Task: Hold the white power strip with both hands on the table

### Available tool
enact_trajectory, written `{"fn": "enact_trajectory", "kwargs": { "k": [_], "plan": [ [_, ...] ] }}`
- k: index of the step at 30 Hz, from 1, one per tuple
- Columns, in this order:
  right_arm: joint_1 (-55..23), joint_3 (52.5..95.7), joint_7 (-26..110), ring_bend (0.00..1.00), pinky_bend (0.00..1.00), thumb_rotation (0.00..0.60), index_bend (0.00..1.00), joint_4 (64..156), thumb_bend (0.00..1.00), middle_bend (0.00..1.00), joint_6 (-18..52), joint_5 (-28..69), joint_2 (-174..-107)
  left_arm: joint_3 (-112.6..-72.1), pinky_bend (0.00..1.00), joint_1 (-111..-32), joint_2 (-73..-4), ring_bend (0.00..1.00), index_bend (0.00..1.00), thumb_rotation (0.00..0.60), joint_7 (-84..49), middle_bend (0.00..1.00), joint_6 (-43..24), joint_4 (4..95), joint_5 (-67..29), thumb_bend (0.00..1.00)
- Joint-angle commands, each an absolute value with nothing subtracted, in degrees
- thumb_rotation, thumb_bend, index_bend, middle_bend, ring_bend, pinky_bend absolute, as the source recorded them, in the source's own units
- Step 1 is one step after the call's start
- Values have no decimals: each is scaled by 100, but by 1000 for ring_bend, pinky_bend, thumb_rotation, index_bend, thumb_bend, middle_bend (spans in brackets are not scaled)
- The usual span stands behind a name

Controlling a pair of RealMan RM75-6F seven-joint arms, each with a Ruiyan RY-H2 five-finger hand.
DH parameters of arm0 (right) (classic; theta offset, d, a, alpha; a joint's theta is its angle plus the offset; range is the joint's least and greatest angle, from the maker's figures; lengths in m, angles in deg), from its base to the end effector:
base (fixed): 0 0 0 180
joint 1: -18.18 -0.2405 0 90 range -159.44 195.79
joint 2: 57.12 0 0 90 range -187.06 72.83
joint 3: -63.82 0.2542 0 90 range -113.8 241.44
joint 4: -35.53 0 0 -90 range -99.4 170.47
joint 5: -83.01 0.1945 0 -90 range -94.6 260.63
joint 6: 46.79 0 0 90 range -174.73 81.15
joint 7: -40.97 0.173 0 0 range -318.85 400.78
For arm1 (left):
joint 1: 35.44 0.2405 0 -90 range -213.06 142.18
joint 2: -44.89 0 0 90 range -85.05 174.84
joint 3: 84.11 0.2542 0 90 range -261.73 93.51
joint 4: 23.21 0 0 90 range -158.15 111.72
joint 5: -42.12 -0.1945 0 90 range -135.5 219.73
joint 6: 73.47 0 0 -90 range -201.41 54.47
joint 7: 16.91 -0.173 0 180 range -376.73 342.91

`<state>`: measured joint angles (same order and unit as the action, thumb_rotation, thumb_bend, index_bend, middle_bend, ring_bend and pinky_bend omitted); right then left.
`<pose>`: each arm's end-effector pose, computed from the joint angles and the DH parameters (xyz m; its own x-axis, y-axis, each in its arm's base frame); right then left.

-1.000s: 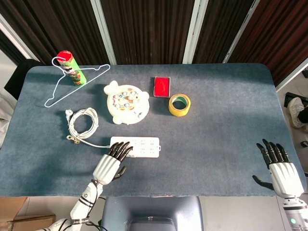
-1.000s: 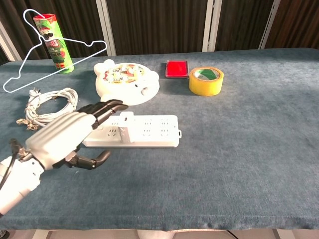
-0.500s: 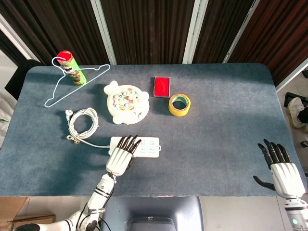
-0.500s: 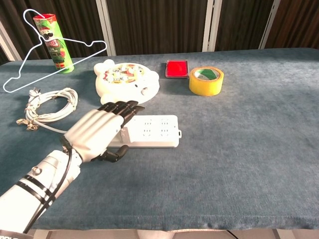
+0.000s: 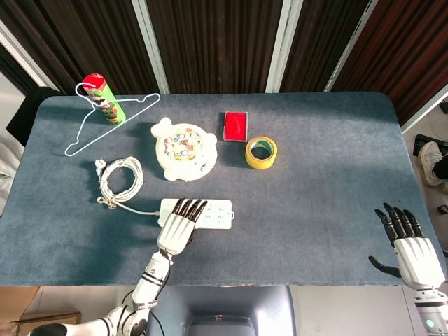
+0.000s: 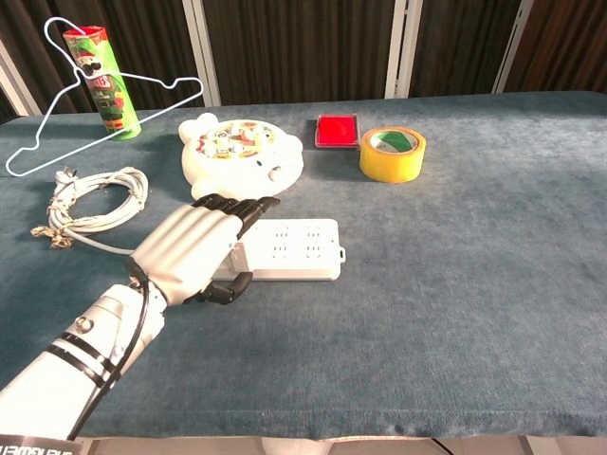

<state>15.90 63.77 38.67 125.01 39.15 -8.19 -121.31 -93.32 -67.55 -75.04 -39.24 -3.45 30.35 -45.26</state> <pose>-0.3103 -0.1848 0.1641 0.4818 -0.0516 0.8748 -0.8759 -0.0587 0.4789 -0.1271 0.3067 -0.1127 0.5046 -0.0196 0.8632 0.7753 -0.4297 -0.4630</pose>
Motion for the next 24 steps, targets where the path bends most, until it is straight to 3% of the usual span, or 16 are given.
{"fn": "enact_trajectory", "kwargs": {
  "k": [1, 9, 15, 24],
  "plan": [
    [1586, 6375, 3851, 0, 0, 600, 0, 12499, 286, 0, 3905, -820, -12138, -9310, 198, -6772, -7528, 223, 168, 600, -3855, 252, -278, 3002, -4544, 556],
    [1356, 6305, 3694, 0, 0, 600, 0, 12340, 286, 0, 3662, -1119, -12316, -9301, 368, -6811, -7533, 352, 291, 600, -3750, 384, -331, 3087, -4425, 644],
    [555, 6348, 3795, 0, 0, 600, 0, 11765, 296, 7, 2938, -1699, -12854, -9246, 398, -6825, -7488, 358, 308, 600, -3804, 398, -386, 3239, -4371, 647],
    [-611, 6367, 4288, 0, 0, 600, 18, 11072, 634, 85, 2057, -2258, -13896, -9270, 402, -6885, -7535, 361, 312, 600, -3830, 403, -322, 3291, -4342, 649]
  ]
}}
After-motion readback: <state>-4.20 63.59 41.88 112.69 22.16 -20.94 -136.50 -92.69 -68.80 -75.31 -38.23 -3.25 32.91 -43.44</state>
